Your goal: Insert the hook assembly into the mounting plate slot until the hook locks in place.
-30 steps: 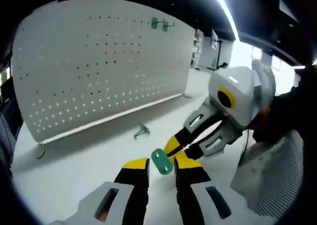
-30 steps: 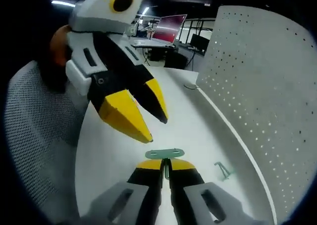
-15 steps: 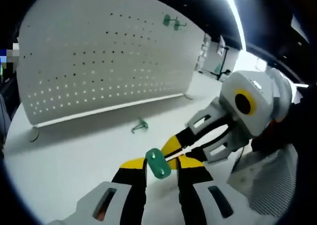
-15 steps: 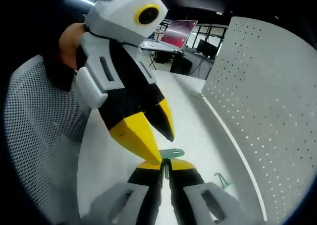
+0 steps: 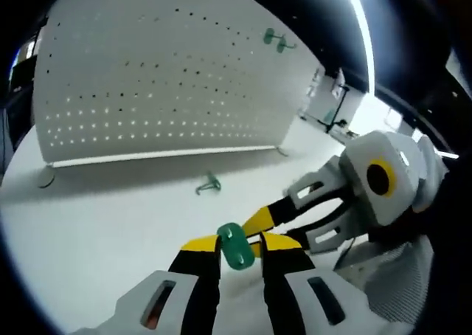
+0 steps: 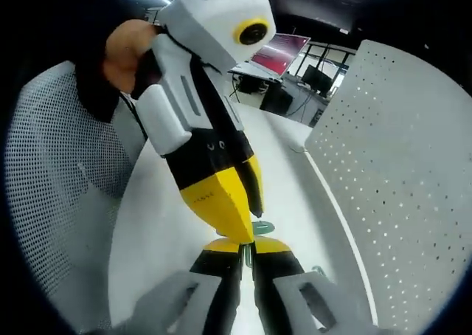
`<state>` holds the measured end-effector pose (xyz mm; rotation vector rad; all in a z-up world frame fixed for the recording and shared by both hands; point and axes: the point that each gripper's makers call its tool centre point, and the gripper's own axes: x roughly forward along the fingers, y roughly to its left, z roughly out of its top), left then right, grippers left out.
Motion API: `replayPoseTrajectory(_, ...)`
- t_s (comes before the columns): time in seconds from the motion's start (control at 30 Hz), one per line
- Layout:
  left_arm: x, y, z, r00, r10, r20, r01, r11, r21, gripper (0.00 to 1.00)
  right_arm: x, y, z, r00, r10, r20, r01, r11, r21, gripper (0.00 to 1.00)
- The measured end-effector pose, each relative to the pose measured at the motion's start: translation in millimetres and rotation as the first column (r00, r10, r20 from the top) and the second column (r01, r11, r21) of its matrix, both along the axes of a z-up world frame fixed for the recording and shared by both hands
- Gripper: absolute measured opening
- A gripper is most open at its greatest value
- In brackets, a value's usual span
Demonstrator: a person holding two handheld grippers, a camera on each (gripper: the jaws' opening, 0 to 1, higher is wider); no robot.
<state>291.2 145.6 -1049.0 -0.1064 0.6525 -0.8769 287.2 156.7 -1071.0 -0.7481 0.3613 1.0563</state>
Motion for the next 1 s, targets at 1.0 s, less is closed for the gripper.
replayPoseTrajectory(1.0,1.7,3.8,1.3,0.985,-0.062,0.161,0.029,0.979,0.201,0.17,2.7,-0.5,3.5,0.998,0.011,0.06,-0.008,0.999,-0.048,0.01)
